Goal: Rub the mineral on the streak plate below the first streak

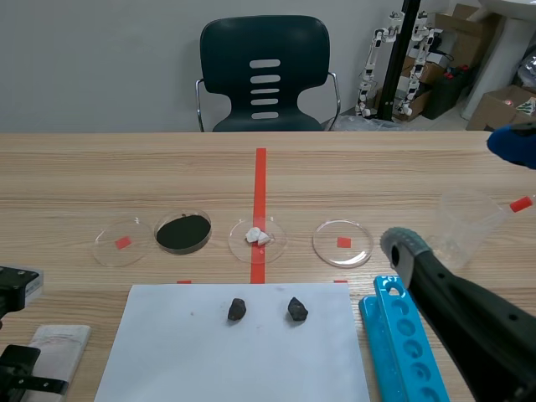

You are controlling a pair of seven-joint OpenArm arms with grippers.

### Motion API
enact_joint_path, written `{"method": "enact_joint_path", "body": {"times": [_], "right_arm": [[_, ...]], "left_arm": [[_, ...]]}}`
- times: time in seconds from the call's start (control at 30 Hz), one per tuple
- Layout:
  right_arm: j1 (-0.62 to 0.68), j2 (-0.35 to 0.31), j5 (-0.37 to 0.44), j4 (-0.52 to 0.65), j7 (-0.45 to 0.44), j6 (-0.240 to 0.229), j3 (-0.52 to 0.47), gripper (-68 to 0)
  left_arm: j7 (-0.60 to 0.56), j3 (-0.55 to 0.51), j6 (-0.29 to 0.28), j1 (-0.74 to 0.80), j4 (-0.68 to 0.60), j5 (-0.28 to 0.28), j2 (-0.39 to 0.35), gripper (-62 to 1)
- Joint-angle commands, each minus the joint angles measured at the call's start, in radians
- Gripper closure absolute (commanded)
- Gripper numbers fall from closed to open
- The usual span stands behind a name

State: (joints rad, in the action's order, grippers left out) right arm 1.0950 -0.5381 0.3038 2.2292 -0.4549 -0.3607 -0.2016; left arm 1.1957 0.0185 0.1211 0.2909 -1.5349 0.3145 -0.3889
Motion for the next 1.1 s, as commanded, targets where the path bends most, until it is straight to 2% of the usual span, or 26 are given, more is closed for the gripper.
{"method": "enact_joint_path", "body": {"times": [0.0, 0.27, 0.33, 0.43, 0.53, 0.7, 0.9, 1.07], "right_arm": [[0.002, -0.004, 0.014, 0.012, -0.014, 0.0, -0.007, -67.9], [0.002, -0.004, 0.014, 0.012, -0.014, 0.0, -0.007, -67.9], [0.002, -0.004, 0.014, 0.012, -0.014, 0.0, -0.007, -67.9], [0.002, -0.004, 0.014, 0.012, -0.014, 0.0, -0.007, -67.9], [0.002, -0.004, 0.014, 0.012, -0.014, 0.0, -0.007, -67.9], [0.002, -0.004, 0.014, 0.012, -0.014, 0.0, -0.007, -67.9], [0.002, -0.004, 0.014, 0.012, -0.014, 0.0, -0.007, -67.9], [0.002, -0.004, 0.014, 0.012, -0.014, 0.0, -0.007, -67.9]], "left_arm": [[-0.003, 0.005, -0.028, 0.008, -0.003, 0.048, 0.006, -12.6], [-0.031, 0.005, -0.116, 0.008, -0.003, 0.201, 0.006, -12.6], [-0.038, 0.005, -0.117, 0.008, -0.003, 0.221, 0.006, -12.6], [-0.047, 0.005, -0.117, 0.008, -0.003, 0.217, 0.006, -12.6], [-0.047, 0.005, -0.116, 0.008, -0.003, 0.157, 0.006, -12.6], [-0.043, 0.005, -0.077, 0.008, -0.003, 0.037, 0.006, -12.6], [-0.018, 0.005, 0.004, 0.008, -0.003, -0.095, 0.006, -12.6], [-0.017, 0.005, 0.026, 0.008, -0.003, -0.159, 0.006, -12.6]]}}
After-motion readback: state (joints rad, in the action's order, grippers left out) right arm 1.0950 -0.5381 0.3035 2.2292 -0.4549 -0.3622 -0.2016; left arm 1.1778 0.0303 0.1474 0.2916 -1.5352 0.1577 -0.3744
